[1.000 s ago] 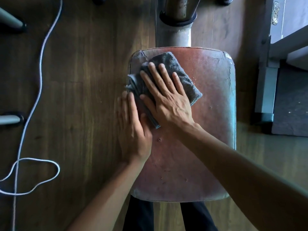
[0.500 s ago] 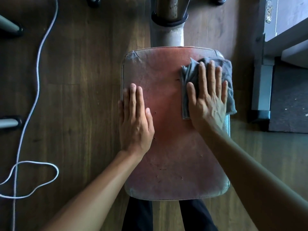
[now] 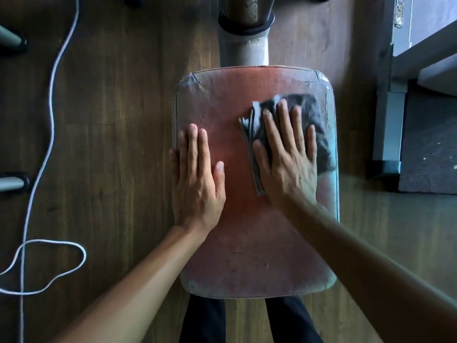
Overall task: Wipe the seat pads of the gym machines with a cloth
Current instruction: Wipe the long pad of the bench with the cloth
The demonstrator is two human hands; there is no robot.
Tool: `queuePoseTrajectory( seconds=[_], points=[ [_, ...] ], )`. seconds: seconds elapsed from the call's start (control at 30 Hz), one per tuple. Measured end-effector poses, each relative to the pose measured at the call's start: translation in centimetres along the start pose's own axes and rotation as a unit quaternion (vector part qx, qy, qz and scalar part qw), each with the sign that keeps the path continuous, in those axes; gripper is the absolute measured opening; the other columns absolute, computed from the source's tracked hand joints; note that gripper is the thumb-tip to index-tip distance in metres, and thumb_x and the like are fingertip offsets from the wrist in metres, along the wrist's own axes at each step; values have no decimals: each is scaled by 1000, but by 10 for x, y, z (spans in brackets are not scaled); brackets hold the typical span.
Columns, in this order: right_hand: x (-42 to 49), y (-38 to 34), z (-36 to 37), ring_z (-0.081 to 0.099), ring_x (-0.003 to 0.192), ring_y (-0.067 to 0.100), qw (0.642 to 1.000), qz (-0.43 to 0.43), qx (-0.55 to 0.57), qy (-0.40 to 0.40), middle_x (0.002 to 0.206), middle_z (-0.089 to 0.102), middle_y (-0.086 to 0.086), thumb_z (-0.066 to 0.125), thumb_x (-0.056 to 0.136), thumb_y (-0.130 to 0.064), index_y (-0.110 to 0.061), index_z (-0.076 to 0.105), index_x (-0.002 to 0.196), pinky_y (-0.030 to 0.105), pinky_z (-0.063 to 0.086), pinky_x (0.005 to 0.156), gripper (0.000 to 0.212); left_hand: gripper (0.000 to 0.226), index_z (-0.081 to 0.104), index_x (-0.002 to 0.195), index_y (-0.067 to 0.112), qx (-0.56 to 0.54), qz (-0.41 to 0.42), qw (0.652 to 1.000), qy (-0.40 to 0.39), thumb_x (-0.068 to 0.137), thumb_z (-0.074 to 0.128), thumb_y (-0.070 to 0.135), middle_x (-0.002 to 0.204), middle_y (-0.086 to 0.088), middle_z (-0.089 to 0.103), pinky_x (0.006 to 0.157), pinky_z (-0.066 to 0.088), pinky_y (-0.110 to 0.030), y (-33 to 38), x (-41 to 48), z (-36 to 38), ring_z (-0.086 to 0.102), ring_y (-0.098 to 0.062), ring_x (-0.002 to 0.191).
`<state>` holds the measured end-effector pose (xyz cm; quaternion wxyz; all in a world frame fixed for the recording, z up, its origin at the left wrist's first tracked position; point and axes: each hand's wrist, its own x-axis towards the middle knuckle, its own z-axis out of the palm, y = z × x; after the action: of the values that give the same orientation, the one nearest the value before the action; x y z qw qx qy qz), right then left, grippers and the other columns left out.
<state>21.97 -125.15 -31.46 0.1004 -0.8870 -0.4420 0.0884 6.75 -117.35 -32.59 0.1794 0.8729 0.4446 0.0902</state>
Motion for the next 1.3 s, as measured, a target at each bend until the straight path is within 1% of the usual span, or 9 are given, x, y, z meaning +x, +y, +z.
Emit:
queuePoseTrajectory(
  seconds=[0.13,0.3,0.5,0.67,0.83,1.0,1.1,1.23,1.3],
  points=[
    [-46,10,-4,8,153,19,998,-42,-12,-47,165,17,-1,29,105,-46,-26,28,155,44,7,124,55,57,25,153,1,9,9,1000,-4,104,34,30,162,-16,20,121,20,-50,2,0,-3,14,-31,152],
    [20,-13,0,1,153,19,1000,14,1,-22,166,8,-2,25,106,-46,-30,17,158,43,-2,124,55,56,28,152,0,6,14,1000,12,104,39,26,161,-16,23,122,19,-47,1,1,-2,15,-30,151],
    [-30,5,-3,7,153,19,996,-75,-19,-50,165,15,-1,29,106,-47,-29,25,156,44,8,124,54,57,29,152,2,-27,4,1000,8,103,38,28,161,-15,24,122,18,-48,-1,2,-4,16,-29,151],
    [14,-17,0,1,153,17,999,3,24,-23,166,9,-5,26,106,-45,-31,20,157,43,2,124,53,56,29,152,2,-15,12,1000,9,103,39,28,162,-14,23,122,19,-47,-1,1,-2,15,-29,151],
    [-54,1,3,9,153,18,998,-38,-37,-42,165,14,-2,24,106,-46,-28,20,157,45,12,123,54,57,29,152,3,-16,2,1000,5,103,37,30,161,-13,23,120,22,-50,-1,0,-3,16,-28,151],
    [21,-11,6,-1,153,16,997,77,1,6,167,4,-3,21,104,-49,-25,2,158,40,-3,124,62,57,26,153,3,8,10,1000,10,104,36,29,162,-13,21,120,22,-49,1,0,-2,14,-28,152],
    [39,-29,11,-2,153,19,993,116,0,25,167,2,-1,18,104,-48,-21,4,158,43,-4,124,62,57,25,153,3,10,10,1000,10,104,34,29,163,-12,19,122,19,-48,-1,0,-1,13,-27,152],
    [2,-6,1,8,153,21,994,-99,-32,-22,165,13,1,25,107,-44,-21,18,158,43,6,124,56,56,27,152,1,-1,13,1000,12,104,35,28,162,-14,21,121,20,-49,-1,-1,0,15,-29,152],
    [2,19,-6,11,153,18,987,-149,-58,-34,165,16,-2,26,108,-44,-25,20,157,42,8,124,53,56,27,152,0,0,14,1000,13,103,36,27,161,-15,22,121,21,-50,0,0,0,16,-30,151]
  ],
)
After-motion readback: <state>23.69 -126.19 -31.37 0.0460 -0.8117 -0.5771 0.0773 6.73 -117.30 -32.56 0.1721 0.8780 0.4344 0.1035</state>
